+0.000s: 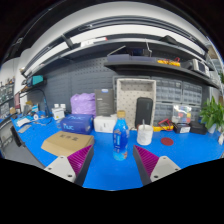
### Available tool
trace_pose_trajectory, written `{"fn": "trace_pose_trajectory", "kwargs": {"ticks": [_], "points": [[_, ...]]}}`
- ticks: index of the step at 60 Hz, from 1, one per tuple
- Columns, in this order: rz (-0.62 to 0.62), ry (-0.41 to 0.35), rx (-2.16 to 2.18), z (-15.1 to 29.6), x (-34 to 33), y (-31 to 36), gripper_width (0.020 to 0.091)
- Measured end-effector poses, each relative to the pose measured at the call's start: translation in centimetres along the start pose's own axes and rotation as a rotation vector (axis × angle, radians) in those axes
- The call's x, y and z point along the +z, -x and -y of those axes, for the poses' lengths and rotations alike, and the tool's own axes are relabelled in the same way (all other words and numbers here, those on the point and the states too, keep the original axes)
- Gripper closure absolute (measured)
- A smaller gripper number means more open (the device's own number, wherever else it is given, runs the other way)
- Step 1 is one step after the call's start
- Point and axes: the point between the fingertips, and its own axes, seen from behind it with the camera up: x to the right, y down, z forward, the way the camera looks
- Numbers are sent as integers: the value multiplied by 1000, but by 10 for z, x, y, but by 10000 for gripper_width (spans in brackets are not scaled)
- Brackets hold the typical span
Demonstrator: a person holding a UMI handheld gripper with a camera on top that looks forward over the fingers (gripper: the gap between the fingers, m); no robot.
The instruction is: Pour water
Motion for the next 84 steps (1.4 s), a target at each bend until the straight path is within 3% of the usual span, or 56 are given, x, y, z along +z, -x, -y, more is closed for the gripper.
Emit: {"fn": "trace_pose_trajectory", "kwargs": {"ticks": [13, 38, 45, 48, 54, 61, 63, 64, 73, 84], "points": [[-67, 31, 11, -17, 63, -36, 307], [-116, 55, -16, -24, 181, -42, 304], [-129, 23, -3, -28, 197, -44, 422], [-143, 24, -9, -36, 202, -47, 584], [-152, -39, -11, -31, 205, -49, 615], [-146, -66, -26, -28, 205, -47, 718], [-149, -72, -21, -27, 205, -48, 679], [-146, -73, -16, -27, 205, -47, 752], [-138, -74, 17, -26, 207, -49, 749], [-122, -2, 140, -24, 227, -58, 750]]}}
